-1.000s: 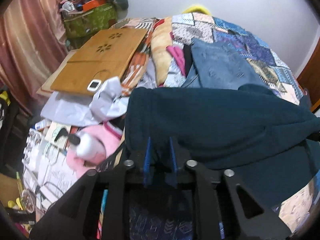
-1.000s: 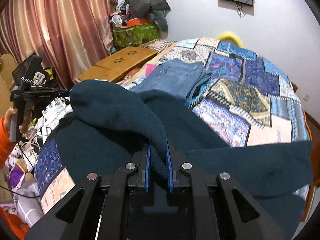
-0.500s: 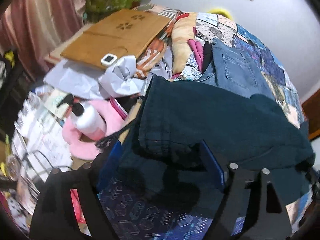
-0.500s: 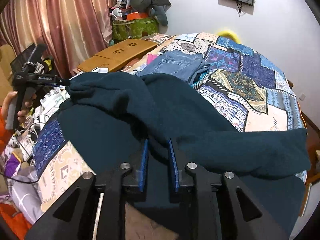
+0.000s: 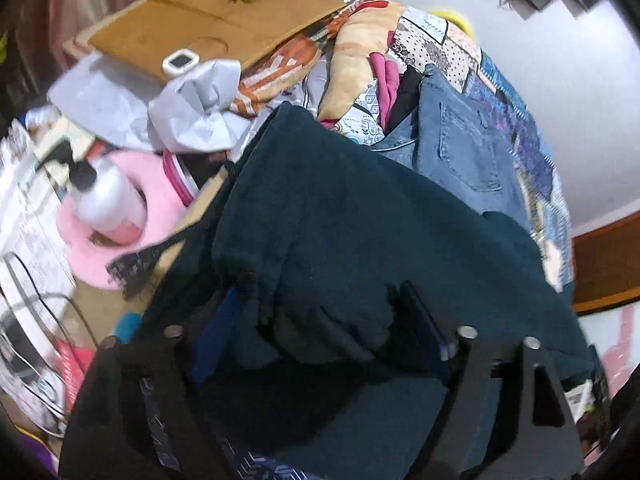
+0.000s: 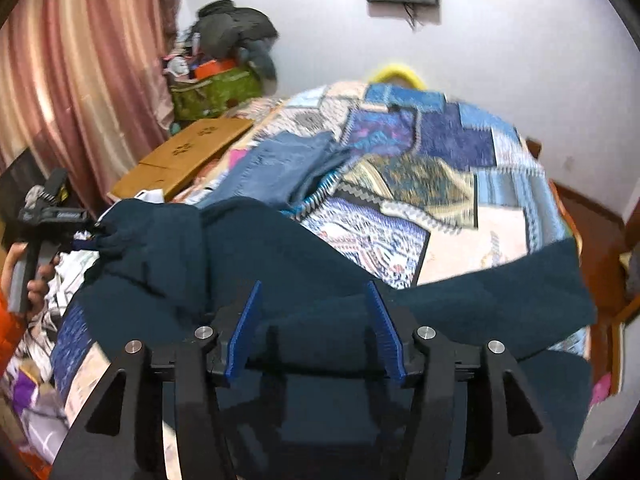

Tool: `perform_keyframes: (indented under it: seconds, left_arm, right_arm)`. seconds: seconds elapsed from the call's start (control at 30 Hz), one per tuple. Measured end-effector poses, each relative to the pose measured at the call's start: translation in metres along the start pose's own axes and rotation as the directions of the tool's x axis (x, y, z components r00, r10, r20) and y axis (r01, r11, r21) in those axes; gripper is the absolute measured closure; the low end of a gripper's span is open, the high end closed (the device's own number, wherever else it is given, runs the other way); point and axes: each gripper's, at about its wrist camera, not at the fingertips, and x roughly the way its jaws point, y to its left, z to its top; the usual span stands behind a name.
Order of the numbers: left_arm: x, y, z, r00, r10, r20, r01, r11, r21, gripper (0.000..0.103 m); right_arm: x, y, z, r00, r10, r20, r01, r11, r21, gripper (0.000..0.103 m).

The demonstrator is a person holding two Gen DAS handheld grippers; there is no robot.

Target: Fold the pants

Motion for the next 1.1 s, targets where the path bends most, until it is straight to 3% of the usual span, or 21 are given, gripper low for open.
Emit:
perform_keyframes:
  seconds: [0.07, 0.17, 0.27, 0.37, 0.47, 0.57, 0.73, 0.9, 1.0, 1.07, 1.1]
  left_arm:
    - [-0.001, -0.010, -0.002, 0.997, 0.067, 0.029, -0.069, 0.995, 0.069, 0.064]
    - [-0.009, -0.021, -0.007, 0.994, 0.087, 0.072, -0.096, 0.985, 0.141, 0.087]
    - [-0.030, -0.031, -0.012, 0.975, 0.138, 0.173, -0.172, 0.964, 0.202, 0.088]
    - [-0.058, -0.031, -0.015, 0.945, 0.179, 0.274, -0.242, 0.945, 0.219, 0.090]
    - [-0.078, -0.015, -0.018, 0.929, 0.201, 0.311, -0.270, 0.943, 0.194, 0.090]
    - [-0.074, 0.007, -0.028, 0.940, 0.211, 0.266, -0.263, 0.949, 0.176, 0.090]
    - [-0.032, 0.029, -0.053, 0.961, 0.238, 0.138, -0.262, 0.946, 0.189, 0.087]
    - [-0.024, 0.024, -0.072, 0.943, 0.303, 0.140, -0.328, 0.918, 0.222, 0.076]
    - [-0.036, 0.010, -0.070, 0.938, 0.305, 0.165, -0.339, 0.905, 0.256, 0.060]
    - [-0.047, 0.002, -0.068, 0.942, 0.278, 0.190, -0.322, 0.909, 0.265, 0.042]
    - [-0.053, -0.002, -0.065, 0.939, 0.274, 0.208, -0.324, 0.907, 0.267, 0.040]
  right_arm:
    - [0.013, -0.005, -0.002, 0.999, 0.000, -0.036, 0.001, 1.000, 0.023, 0.053]
    - [0.028, -0.005, -0.010, 0.997, 0.001, -0.082, 0.001, 1.000, 0.031, 0.053]
    - [0.030, -0.002, -0.016, 0.995, -0.005, -0.101, 0.007, 1.000, 0.012, 0.053]
    - [0.025, 0.000, -0.020, 0.995, -0.009, -0.104, 0.008, 1.000, -0.008, 0.053]
    - [0.021, 0.001, -0.021, 0.994, 0.000, -0.109, -0.001, 1.000, -0.004, 0.053]
    - [0.018, 0.001, -0.021, 0.994, -0.002, -0.107, 0.001, 1.000, -0.003, 0.053]
    - [0.015, 0.002, -0.024, 0.995, -0.002, -0.103, 0.003, 1.000, 0.016, 0.053]
    - [0.011, 0.001, -0.022, 0.995, 0.001, -0.100, 0.002, 1.000, 0.028, 0.052]
    - [0.006, -0.003, -0.022, 0.996, -0.011, -0.091, 0.014, 1.000, 0.027, 0.047]
    - [0.001, -0.010, -0.022, 0.996, -0.030, -0.082, 0.033, 0.999, 0.030, 0.045]
    - [0.000, -0.013, -0.021, 0.996, -0.036, -0.080, 0.038, 0.999, 0.032, 0.045]
